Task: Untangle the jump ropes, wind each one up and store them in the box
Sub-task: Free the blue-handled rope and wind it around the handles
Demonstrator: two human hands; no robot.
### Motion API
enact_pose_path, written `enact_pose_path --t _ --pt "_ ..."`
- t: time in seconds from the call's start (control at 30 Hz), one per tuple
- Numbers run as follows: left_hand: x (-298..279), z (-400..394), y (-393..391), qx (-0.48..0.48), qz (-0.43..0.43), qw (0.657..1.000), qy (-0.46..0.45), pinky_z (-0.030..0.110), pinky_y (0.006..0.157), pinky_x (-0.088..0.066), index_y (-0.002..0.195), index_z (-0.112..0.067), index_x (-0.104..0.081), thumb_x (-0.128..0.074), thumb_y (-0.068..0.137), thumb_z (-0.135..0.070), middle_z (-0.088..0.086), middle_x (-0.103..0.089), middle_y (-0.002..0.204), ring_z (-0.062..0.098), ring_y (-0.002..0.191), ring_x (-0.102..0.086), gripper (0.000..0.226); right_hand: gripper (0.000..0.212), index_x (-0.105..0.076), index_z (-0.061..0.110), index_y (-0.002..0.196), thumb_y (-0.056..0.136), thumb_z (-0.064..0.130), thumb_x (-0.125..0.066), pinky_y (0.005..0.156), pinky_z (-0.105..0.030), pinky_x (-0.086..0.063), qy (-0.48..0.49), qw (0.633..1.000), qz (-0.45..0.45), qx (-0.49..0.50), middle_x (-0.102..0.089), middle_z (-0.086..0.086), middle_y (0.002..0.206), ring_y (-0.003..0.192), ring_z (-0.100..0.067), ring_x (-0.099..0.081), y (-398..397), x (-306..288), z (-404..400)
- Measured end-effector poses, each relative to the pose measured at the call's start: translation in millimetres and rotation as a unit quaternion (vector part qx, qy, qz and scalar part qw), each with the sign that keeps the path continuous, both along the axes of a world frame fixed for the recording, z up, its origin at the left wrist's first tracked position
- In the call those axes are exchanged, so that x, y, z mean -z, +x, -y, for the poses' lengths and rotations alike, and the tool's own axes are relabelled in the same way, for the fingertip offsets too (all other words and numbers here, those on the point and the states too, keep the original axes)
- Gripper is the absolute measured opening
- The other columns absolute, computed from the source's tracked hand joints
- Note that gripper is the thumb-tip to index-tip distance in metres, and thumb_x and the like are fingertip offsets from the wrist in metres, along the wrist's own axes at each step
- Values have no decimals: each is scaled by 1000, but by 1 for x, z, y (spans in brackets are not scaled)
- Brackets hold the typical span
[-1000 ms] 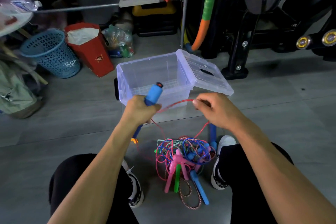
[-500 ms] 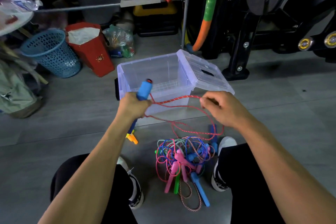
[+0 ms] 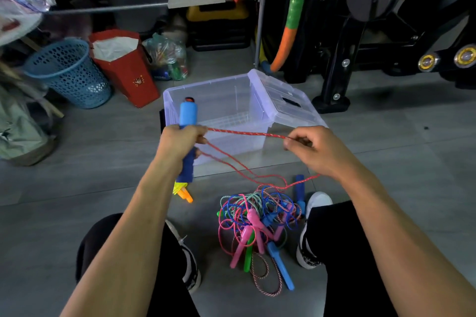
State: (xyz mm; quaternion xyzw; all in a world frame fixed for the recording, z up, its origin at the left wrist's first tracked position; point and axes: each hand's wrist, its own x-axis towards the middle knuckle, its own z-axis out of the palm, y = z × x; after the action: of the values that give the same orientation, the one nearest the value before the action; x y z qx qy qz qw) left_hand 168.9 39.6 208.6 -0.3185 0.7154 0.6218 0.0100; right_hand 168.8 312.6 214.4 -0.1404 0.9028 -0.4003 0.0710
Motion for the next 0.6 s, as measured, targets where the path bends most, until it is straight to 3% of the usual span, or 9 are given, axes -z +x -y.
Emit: enact_pose_path --t 0.07,0.1,0.2,0.3,0.37,0.43,0.5,0.53,0.6 --pt "6 -3 5 86 30 985 -147 22 45 -42 78 -11 -57 -71 79 -15 4 -52 58 13 31 -46 15 17 -70 16 79 92 23 -62 55 -26 -36 -8 1000 -13 -14 -57 -8 63 53 -8 -42 3 0 -3" --pt "6 -11 7 122 20 979 -159 21 45 -43 79 -12 -58 -73 79 -17 3 -54 60 12 32 -47 16 16 -70 16 80 92 23 -62 57 -30 -38 -10 999 -16 -27 -59 -8 64 55 -9 -44 4 1 -1" --pt "-5 -45 17 239 -28 970 -39 21 45 -43 95 -11 -68 -74 83 -23 -2 -63 70 13 38 -48 19 15 -69 17 81 93 24 -63 56 -33 -38 -19 997 -8 -69 -57 -1 60 54 -11 -45 7 6 13" --pt "-14 -66 28 354 -11 935 2 20 44 -40 89 -11 -68 -73 85 -27 -7 -63 56 14 41 -46 17 17 -68 17 80 94 24 -61 52 -37 -38 -38 996 -4 -76 -56 -9 59 53 -12 -44 8 9 26" --pt "-11 -66 26 312 -26 949 34 19 40 -37 79 -8 -64 -75 83 -23 0 -61 57 13 38 -43 19 18 -67 17 80 94 25 -61 53 -35 -39 -70 995 16 -63 -57 -9 60 55 -13 -46 9 8 28" --pt "-7 -54 16 162 -49 982 87 19 38 -34 74 -8 -60 -75 82 -16 3 -51 55 12 35 -38 19 20 -66 15 75 92 26 -63 55 -29 -37 -74 996 28 -34 -53 2 56 54 -9 -45 9 7 22" --pt "-6 -36 5 37 -61 992 108 19 37 -34 76 -7 -58 -74 81 -14 3 -47 55 12 34 -37 18 19 -65 18 72 91 23 -64 55 -25 -37 -63 997 32 -11 -53 9 54 52 -6 -45 7 6 12" --pt "-4 -28 2 15 -52 996 74 19 38 -35 78 -7 -58 -75 81 -15 3 -49 55 12 34 -39 18 18 -66 20 73 91 21 -64 55 -24 -38 -61 997 35 -9 -54 10 54 52 -5 -46 6 6 8" --pt "5 -15 2 58 -5 995 -75 21 43 -41 79 -8 -59 -75 80 -19 4 -56 58 15 35 -46 20 16 -67 20 75 91 18 -64 55 -22 -38 -52 998 28 -18 -54 10 55 52 -2 -46 5 6 2"
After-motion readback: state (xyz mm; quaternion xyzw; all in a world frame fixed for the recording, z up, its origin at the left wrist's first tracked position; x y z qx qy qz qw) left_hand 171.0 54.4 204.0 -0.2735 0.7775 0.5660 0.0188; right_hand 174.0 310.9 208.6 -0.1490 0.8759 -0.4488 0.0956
